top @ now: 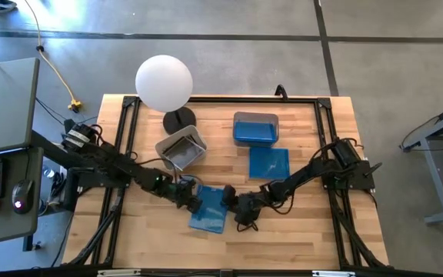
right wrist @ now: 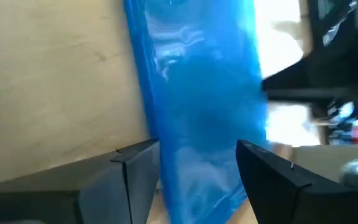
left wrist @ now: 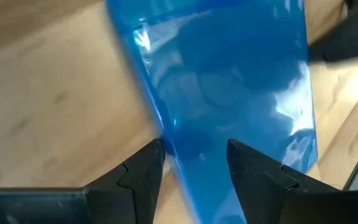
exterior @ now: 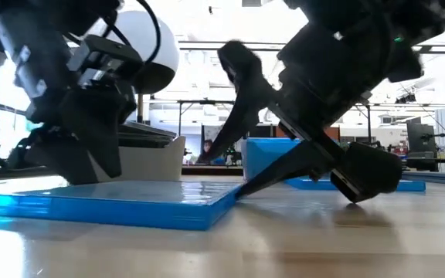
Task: Pick & place jewel cases by type
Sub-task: Put the left blue CD case into the black bin
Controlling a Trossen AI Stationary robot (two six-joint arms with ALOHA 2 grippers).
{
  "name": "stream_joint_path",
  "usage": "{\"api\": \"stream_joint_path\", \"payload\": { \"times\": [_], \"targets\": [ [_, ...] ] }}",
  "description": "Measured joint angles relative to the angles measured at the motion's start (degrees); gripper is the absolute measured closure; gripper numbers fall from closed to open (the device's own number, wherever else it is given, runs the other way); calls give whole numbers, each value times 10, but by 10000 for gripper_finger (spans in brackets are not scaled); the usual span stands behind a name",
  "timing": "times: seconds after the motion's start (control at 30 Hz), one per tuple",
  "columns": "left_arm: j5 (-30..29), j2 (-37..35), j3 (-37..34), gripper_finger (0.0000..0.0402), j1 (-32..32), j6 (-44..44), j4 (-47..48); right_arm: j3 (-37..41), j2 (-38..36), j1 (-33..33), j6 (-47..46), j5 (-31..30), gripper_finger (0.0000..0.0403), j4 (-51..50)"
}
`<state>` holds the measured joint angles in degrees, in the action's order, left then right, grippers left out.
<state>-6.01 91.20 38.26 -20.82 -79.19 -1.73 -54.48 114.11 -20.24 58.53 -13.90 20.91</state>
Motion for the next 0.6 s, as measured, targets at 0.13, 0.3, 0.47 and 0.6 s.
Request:
{"api": "stream_joint_path", "payload": {
  "times": [0.13, 0.3, 0.47, 0.6],
  "targets": [
    [0, 0, 0, 224, 12, 14, -2, 2, 2, -20, 21, -90, 220, 21],
    [-2, 0, 0, 224, 14, 19, -6, 3, -3, -25, 8, -101, 251, 29],
    [-4, 1, 0, 224, 15, 15, -16, 3, -4, -24, 6, -36, 272, 36],
    [-10, 2, -3, 224, 16, 9, -43, 3, -4, -25, 8, -41, 285, 37]
  ]
}}
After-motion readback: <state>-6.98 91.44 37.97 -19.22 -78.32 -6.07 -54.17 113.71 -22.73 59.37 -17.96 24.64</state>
